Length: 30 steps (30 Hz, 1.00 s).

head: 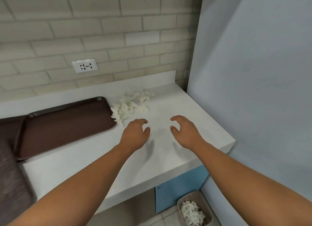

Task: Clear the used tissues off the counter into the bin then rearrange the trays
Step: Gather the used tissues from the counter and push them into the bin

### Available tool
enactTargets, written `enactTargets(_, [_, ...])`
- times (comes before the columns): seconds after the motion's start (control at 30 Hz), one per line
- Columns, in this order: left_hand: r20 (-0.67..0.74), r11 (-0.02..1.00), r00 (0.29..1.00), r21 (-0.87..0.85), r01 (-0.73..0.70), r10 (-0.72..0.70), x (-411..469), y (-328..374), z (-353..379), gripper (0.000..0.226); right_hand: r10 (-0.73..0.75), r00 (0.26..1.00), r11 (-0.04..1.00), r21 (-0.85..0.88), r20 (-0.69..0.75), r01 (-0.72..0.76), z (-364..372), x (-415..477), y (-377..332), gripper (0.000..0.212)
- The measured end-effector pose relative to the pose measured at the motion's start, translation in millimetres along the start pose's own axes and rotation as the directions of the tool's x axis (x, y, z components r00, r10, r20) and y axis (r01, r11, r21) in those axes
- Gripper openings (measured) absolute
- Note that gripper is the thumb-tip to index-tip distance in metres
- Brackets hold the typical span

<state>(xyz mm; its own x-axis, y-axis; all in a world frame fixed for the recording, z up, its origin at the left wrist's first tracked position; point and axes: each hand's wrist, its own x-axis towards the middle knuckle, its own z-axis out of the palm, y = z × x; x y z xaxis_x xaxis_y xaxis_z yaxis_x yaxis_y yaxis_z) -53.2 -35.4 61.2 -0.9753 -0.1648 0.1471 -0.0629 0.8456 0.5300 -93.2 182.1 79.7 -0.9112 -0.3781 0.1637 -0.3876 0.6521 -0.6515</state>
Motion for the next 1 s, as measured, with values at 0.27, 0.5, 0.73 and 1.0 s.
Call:
enactTargets(0.27, [-0.009,0.993,0.997,0.082,0.082,-0.082,71,-95,-31,0.042,0.002,0.997,0.999,-0.039,0.082,0.001,65,95,-17,0.037])
enactTargets(0.5, [0.018,0.983,0.999,0.179,0.044,-0.048,125,-150,-33,0.039,0.074,0.989,0.986,-0.156,0.129,-0.054,121,162,-14,0.049])
enactTargets(0.73, [-0.015,0.974,0.997,0.218,-0.067,0.072,167,-178,-27,0.035,0.145,0.987,0.921,-0.373,0.069,-0.109,161,213,-2,0.051])
enactTargets(1.0, [0.035,0.950,0.985,0.257,-0.175,0.172,214,-182,-11,0.033,0.156,0.988,0.893,-0.428,0.004,-0.139,191,240,13,0.030])
